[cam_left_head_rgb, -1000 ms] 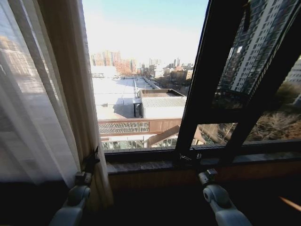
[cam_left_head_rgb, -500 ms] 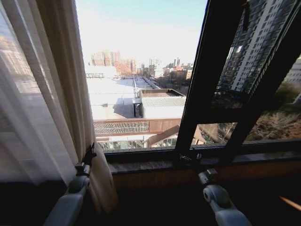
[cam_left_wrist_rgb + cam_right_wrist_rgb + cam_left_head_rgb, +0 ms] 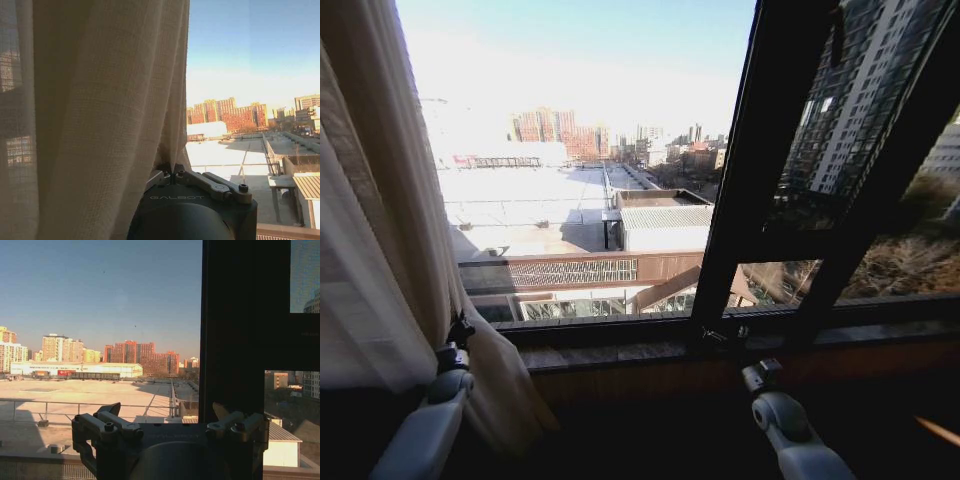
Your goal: Open the curtains by pulling them apart, changing their state from closed to fully open.
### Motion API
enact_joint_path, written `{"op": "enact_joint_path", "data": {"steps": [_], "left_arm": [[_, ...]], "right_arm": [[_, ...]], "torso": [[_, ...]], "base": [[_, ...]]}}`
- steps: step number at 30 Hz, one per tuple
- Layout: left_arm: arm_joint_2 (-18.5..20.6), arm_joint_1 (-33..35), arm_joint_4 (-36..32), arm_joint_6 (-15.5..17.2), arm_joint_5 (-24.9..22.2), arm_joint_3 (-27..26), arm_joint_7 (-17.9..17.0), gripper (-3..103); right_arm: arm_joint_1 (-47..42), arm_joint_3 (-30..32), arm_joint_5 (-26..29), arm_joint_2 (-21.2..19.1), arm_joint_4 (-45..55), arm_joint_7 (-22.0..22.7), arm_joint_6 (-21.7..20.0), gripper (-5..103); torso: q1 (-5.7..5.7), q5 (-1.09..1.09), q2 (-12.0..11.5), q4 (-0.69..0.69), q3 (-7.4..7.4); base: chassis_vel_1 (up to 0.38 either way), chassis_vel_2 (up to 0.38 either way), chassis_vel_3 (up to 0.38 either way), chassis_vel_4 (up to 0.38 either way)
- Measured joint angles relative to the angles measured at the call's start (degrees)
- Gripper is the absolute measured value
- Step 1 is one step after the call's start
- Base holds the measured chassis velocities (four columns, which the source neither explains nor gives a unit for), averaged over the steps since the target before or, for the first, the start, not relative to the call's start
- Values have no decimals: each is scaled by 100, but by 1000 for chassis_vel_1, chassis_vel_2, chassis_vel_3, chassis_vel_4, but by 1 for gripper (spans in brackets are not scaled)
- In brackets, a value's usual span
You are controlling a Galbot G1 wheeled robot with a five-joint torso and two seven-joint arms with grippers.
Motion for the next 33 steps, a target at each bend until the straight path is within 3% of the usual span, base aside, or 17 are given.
{"op": "enact_joint_path", "data": {"steps": [4, 13, 28, 30, 33], "left_arm": [[333, -324, 630, 114, -119, -78, -311, 0], [801, -1049, 1765, 119, 108, -126, -527, 0], [609, -833, 1471, 150, 194, -195, -553, -1], [578, -600, 1215, 213, 192, -279, -502, 10], [531, -371, 926, 234, 212, -384, -455, 14]], "right_arm": [[0, 0, 0, 0, 0, 0, 0, 100], [0, 0, 0, 0, 0, 0, 0, 100], [0, 0, 0, 0, 0, 0, 0, 100], [0, 0, 0, 0, 0, 0, 0, 100], [0, 0, 0, 0, 0, 0, 0, 100]], "torso": [[0, 0, 0, 1, 0], [1, 0, -1, 1, 0], [1, 5, 0, -1, -1], [0, 0, -1, 0, -1], [1, 4, -1, 1, -1]], "base": [[0, 0, 0, 0], [0, 0, 0, 0], [0, 0, 0, 0], [0, 0, 0, 0], [0, 0, 0, 0]]}}
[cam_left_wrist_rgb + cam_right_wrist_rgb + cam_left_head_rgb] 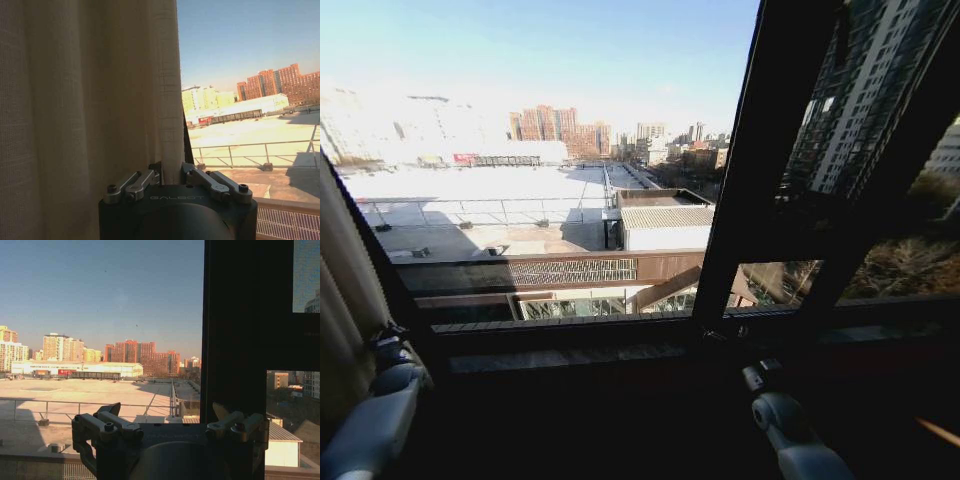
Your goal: Open the curtains by pulling them apart, changing their state from closed to fully open.
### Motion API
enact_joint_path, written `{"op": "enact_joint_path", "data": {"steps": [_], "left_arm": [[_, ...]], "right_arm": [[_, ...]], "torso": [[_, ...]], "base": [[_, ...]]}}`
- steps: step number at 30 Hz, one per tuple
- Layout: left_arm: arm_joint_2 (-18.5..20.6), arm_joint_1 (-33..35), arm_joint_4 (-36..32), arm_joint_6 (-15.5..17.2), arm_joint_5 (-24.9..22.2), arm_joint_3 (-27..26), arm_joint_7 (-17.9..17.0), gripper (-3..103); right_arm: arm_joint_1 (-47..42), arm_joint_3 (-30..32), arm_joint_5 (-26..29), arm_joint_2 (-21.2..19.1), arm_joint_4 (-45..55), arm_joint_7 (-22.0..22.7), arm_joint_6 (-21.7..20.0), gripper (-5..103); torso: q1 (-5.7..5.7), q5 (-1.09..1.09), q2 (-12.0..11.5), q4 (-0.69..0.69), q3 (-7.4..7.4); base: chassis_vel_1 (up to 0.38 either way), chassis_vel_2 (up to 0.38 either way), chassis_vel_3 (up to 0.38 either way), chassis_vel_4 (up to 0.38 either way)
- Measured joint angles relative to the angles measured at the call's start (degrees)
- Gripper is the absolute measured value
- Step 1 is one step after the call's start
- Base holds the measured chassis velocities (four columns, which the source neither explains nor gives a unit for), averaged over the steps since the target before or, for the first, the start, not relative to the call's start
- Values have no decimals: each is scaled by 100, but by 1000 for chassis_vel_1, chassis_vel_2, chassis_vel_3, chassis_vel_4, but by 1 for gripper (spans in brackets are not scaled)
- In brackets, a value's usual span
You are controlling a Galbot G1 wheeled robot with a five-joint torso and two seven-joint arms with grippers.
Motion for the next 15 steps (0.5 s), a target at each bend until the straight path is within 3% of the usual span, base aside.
{"op": "enact_joint_path", "data": {"steps": [1, 3, 7, 9, 10, 12, 13, 15], "left_arm": [[-91, 226, -357, 44, 31, -118, 24, 26], [-174, 397, -660, 66, 57, -204, 34, 26], [-548, 1109, -1752, 70, 125, -504, 61, 48], [-663, 1379, -2116, 98, 84, -584, 183, 48], [-810, 1732, -2581, 176, -1, -679, 432, 58], [-1010, 2260, -3256, 295, -255, -754, 778, 64], [-1010, 2260, -3256, 295, -255, -754, 778, 64], [-1195, 2662, -3847, 425, -527, -829, 1097, 75]], "right_arm": [[0, 0, 0, 0, 0, 0, 0, 100], [0, 0, 0, 0, 1, 0, 0, 100], [0, 1, 0, 0, 0, 1, 0, 100], [0, 0, 0, 0, 0, 0, 0, 100], [0, 0, 0, 0, 0, 0, 0, 100], [0, 0, 0, 0, 0, 0, 0, 100], [0, 0, 0, 0, 0, 0, 0, 100], [0, 0, 0, 0, 0, 0, 0, 100]], "torso": [[0, -1, 0, 1, 0], [0, -1, 0, 0, 0], [0, 0, 0, -3, 0], [0, 1, 0, -3, 0], [0, 2, 0, -3, 0], [-1, -2, 0, 0, 0], [-1, -2, 0, 0, 0], [-1, 2, 1, 0, -1]], "base": [[0, 0, 0, 0], [0, 0, 0, 0], [0, 0, 0, 0], [0, 0, 0, 0], [0, 0, 0, 0], [0, 0, 0, 0], [0, 0, 0, 0], [0, 0, 0, 0]]}}
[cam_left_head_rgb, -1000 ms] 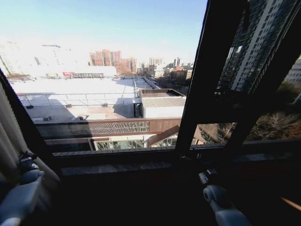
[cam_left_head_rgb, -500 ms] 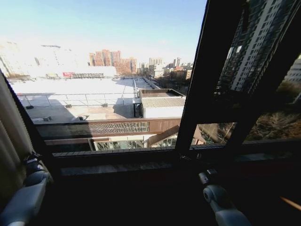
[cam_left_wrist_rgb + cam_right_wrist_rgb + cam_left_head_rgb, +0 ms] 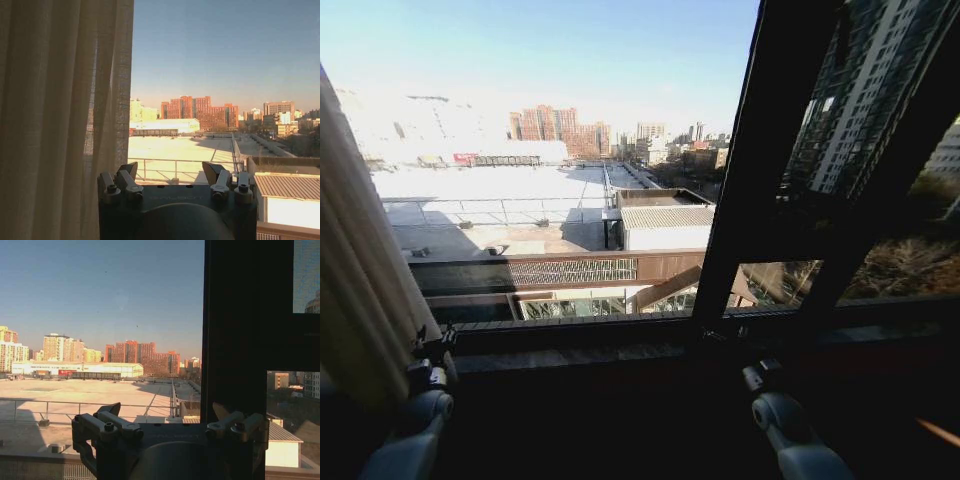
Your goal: Open the curtains by pulling them apart, changing their state from closed to fully open.
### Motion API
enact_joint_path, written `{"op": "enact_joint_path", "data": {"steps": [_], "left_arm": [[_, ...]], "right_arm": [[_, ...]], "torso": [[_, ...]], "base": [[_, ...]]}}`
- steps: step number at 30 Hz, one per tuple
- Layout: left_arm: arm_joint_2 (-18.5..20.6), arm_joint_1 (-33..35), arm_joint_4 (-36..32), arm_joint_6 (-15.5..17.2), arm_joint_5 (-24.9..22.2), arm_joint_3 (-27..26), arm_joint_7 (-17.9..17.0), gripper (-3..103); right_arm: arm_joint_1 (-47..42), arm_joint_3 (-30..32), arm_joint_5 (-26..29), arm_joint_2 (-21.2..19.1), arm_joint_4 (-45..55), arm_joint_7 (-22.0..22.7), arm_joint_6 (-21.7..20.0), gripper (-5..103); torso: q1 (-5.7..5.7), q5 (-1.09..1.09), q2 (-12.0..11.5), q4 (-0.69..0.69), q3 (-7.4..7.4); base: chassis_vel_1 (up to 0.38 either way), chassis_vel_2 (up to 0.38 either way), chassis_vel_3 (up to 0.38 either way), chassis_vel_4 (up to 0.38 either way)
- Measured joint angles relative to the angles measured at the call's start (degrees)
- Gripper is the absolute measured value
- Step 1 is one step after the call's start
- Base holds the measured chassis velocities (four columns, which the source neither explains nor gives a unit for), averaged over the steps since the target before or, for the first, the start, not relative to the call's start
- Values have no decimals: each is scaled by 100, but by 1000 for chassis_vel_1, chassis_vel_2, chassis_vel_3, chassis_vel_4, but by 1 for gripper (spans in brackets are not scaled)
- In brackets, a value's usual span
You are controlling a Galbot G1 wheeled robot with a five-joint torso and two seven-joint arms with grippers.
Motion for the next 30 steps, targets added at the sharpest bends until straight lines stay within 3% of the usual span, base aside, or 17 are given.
{"op": "enact_joint_path", "data": {"steps": [2, 4, 7, 18, 30], "left_arm": [[-206, 314, -442, 8, -93, -80, 257, 86], [-268, 401, -563, 5, -101, -108, 319, 86], [-457, 665, -970, -6, -96, -197, 421, 98], [-864, 1164, -1551, -367, 89, -101, 712, 100], [-871, 1165, -1539, -386, 167, -72, 729, 100]], "right_arm": [[0, 0, 0, 0, 0, 0, 0, 100], [0, 1, 0, 0, 0, 0, 0, 100], [0, 0, 0, 0, 0, 0, 0, 100], [0, 0, 0, 0, 0, 0, 0, 100], [0, 0, 0, 0, 0, 0, 0, 100]], "torso": [[-1, 0, 1, -2, 0], [-1, -3, 1, -2, 0], [0, 0, 0, -2, 0], [0, -2, 0, -2, 0], [1, -2, -1, -2, 1]], "base": [[0, 0, 0, 0], [0, 0, 0, 0], [0, 0, 0, 0], [0, 0, 0, 0], [0, 0, 0, 0]]}}
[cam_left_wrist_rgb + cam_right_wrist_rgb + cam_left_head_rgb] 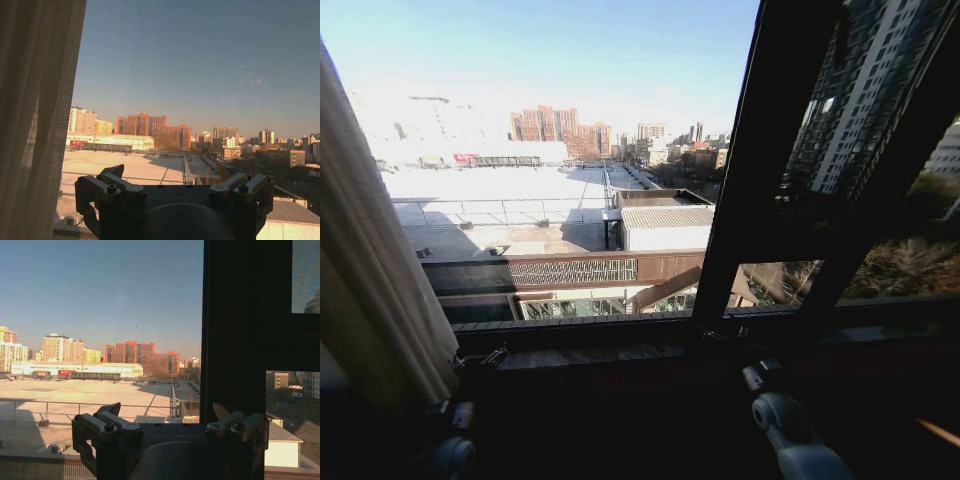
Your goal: Open the curtains by pulling them apart, changing their state from closed to fully open.
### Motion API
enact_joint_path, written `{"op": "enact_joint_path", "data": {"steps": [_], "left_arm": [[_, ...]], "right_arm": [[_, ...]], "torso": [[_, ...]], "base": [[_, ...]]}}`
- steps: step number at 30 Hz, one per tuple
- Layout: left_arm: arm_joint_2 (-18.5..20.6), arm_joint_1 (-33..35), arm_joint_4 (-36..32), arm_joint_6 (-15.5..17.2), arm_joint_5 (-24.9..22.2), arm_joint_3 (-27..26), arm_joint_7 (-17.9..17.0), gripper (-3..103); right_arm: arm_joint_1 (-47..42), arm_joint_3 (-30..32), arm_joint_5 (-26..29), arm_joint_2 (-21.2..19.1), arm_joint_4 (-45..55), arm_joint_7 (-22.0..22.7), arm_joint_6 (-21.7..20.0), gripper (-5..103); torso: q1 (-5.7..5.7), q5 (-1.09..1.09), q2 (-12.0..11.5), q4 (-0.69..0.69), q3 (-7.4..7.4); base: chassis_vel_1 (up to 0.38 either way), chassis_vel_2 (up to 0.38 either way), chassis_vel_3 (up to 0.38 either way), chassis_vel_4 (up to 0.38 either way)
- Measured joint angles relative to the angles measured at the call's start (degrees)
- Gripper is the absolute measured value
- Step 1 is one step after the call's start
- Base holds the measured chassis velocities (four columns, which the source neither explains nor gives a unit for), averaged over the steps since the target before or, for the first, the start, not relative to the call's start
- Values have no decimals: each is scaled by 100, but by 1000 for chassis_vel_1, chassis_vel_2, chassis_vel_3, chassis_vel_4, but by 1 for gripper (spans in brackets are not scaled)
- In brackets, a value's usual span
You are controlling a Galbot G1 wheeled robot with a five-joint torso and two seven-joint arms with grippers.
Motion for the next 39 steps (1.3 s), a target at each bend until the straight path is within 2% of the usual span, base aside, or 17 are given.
{"op": "enact_joint_path", "data": {"steps": [18, 28, 39], "left_arm": [[13, -17, 27, -1, 1, 5, -9, 100], [16, -20, 30, -1, -1, 5, -13, 100], [16, -22, 35, 0, -1, 6, -16, 100]], "right_arm": [[0, 0, 0, 0, 0, 0, 0, 100], [0, 0, 0, 0, 0, 0, 0, 100], [0, 0, 0, 0, 0, 0, 0, 100]], "torso": [[1, -1, 0, 0, 0], [0, 1, 0, 0, 0], [0, -1, 0, 0, 0]], "base": [[-15, -19, 18, 17], [-224, -208, 209, 198], [-332, -328, 329, 336]]}}
